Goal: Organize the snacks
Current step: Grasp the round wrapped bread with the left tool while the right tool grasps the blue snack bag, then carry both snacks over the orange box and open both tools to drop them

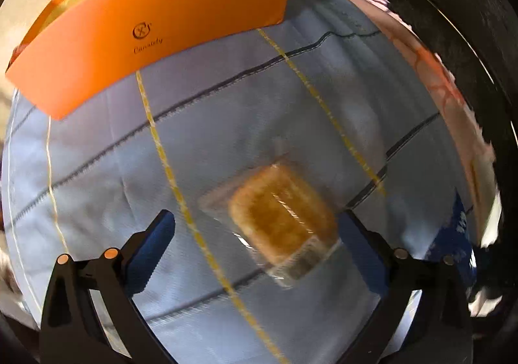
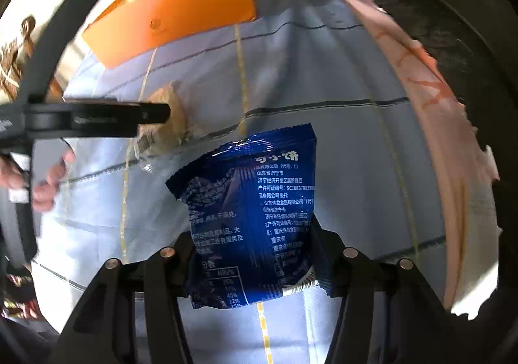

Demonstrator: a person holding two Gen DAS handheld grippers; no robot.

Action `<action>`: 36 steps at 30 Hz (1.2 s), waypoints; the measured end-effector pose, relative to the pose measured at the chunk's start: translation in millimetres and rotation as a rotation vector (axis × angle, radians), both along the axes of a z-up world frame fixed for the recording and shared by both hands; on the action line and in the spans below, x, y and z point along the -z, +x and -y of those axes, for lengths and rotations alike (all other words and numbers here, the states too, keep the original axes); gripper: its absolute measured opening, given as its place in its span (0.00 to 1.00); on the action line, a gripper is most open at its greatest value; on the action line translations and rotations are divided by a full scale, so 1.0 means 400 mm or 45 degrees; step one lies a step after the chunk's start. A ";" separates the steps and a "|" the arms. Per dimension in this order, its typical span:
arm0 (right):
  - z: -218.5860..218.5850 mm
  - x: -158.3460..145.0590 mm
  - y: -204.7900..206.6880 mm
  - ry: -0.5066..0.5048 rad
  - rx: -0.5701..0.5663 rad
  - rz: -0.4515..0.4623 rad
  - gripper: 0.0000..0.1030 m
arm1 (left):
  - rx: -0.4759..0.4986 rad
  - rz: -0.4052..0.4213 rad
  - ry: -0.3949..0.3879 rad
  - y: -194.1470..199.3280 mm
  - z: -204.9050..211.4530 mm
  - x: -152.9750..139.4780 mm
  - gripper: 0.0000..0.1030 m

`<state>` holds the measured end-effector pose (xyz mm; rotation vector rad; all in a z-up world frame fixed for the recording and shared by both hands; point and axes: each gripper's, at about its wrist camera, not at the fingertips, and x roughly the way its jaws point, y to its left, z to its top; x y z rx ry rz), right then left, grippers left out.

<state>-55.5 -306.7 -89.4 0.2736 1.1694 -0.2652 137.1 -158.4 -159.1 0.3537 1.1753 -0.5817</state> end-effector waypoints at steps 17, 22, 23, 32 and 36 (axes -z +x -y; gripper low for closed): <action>0.012 -0.011 -0.035 0.019 0.023 0.011 0.54 | -0.122 -0.004 0.026 -0.024 0.056 0.050 0.55; 0.023 -0.076 0.033 0.038 0.037 0.121 0.54 | -0.161 0.098 -0.057 -0.005 -0.028 -0.075 0.55; 0.027 -0.097 0.057 0.037 0.051 0.165 0.54 | -0.185 0.107 -0.078 0.009 -0.047 -0.101 0.55; 0.060 -0.331 0.428 -0.007 0.019 0.505 0.54 | -0.347 0.447 -0.166 0.238 -0.192 -0.421 0.55; 0.064 -0.360 0.645 0.077 -0.061 0.444 0.54 | -0.359 0.542 -0.116 0.369 -0.167 -0.482 0.55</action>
